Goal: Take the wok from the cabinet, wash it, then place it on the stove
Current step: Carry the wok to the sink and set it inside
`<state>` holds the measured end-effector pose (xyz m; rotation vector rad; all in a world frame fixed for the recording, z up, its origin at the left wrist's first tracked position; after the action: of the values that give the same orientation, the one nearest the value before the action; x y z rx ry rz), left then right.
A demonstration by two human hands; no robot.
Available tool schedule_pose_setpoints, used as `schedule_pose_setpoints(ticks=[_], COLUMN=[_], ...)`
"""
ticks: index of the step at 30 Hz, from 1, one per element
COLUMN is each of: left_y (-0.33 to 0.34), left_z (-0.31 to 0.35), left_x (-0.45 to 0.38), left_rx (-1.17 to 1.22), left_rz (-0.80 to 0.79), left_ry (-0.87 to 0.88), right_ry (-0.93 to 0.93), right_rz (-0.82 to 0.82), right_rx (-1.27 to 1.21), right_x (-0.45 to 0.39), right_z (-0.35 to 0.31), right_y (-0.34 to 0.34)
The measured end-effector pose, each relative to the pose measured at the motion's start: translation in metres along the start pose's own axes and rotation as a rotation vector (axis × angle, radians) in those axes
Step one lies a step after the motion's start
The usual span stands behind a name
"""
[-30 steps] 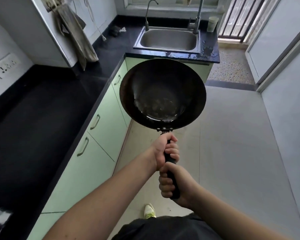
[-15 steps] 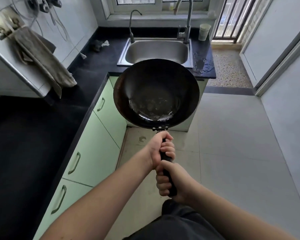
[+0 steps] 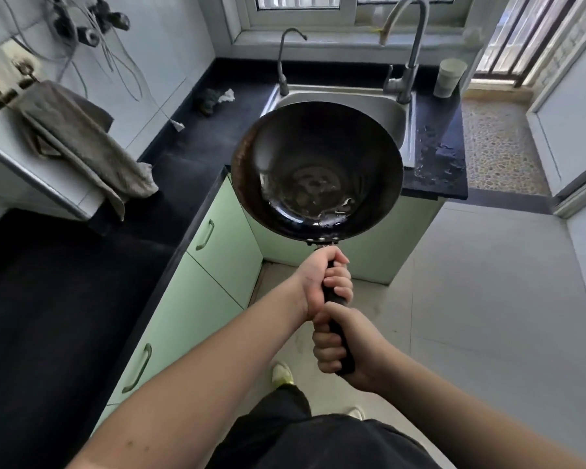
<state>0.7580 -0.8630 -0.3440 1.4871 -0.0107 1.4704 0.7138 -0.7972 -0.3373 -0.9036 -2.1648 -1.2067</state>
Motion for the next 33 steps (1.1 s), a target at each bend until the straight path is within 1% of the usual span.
schedule_pose_setpoints(ticks=[10,13,16,19,23,26,33], left_y=[-0.017,-0.02,-0.022,-0.021,-0.012,0.003,0.036], left_z=[0.123,0.156,0.185,0.207,0.227,0.246,0.292], left_x=[-0.041,-0.05,-0.063,-0.076,-0.095,-0.112,-0.165], left_rx=[0.074,0.071,0.044,0.032,0.031,0.048,0.09], left_rz=[-0.084,-0.084,-0.082,-0.063,-0.069,-0.054,0.017], left_ry=[-0.051,-0.086,-0.117,-0.151,-0.181,-0.168,-0.142], right_ry=[-0.016,-0.012,-0.032,-0.013,0.0,0.019,0.07], right_rz=[0.09,0.146,0.174,0.185,0.2,0.184,0.16], right_rx=[0.04,0.037,-0.008,-0.047,-0.143,-0.193,-0.21], right_x=[-0.092,-0.115,-0.139,-0.156,-0.173,-0.183,-0.213], right_z=[-0.087,-0.111,-0.133,-0.151,-0.174,-0.201,-0.266], right_y=[0.031,0.039,0.046,0.049,0.044,0.033,-0.004])
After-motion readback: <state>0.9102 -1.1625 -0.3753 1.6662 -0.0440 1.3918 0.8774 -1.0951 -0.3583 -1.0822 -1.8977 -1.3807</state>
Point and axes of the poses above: each hand's wrist, its own x-axis away from the middle knuckle, its own y-axis out of the palm, z = x × y, the point moved 8 cm from there along -x, towards the middle knuckle, and after that the axes turned 1 degree about -y, right-handed, at the moved point
